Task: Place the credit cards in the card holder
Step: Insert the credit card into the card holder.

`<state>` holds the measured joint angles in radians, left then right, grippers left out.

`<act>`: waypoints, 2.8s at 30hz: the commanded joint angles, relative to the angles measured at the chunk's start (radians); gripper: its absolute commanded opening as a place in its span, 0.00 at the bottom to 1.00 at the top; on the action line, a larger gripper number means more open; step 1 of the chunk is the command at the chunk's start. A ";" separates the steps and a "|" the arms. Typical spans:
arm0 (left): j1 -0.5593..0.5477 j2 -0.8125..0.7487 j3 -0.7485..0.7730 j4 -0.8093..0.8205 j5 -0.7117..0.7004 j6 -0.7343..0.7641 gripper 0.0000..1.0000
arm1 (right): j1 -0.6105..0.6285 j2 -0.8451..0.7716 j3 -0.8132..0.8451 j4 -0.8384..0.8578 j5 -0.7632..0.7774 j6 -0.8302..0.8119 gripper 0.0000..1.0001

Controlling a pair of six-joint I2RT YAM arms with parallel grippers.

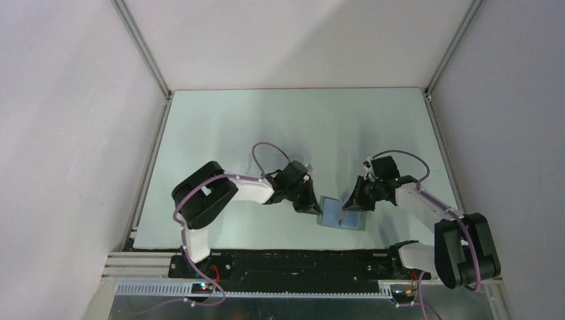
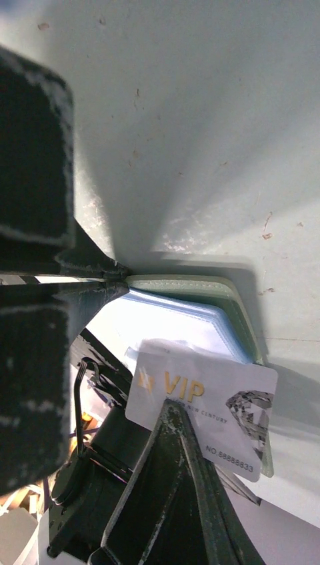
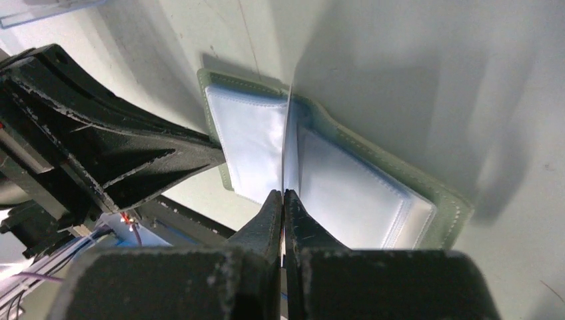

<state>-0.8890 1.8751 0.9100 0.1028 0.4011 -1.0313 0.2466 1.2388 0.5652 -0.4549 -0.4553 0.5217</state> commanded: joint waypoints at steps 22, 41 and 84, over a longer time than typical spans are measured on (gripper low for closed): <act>0.016 -0.043 0.009 -0.202 -0.135 0.028 0.00 | 0.028 0.226 0.022 -0.074 -0.076 -0.037 0.00; 0.016 -0.081 0.010 -0.203 -0.123 -0.011 0.00 | 0.075 0.243 0.062 -0.066 -0.092 0.000 0.23; 0.029 -0.315 -0.030 -0.215 -0.167 0.006 0.54 | 0.243 0.272 0.357 -0.249 -0.023 -0.082 0.52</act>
<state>-0.8726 1.6436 0.8825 -0.1349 0.2546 -1.0374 0.5198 1.5806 0.8825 -0.6632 -0.4969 0.4534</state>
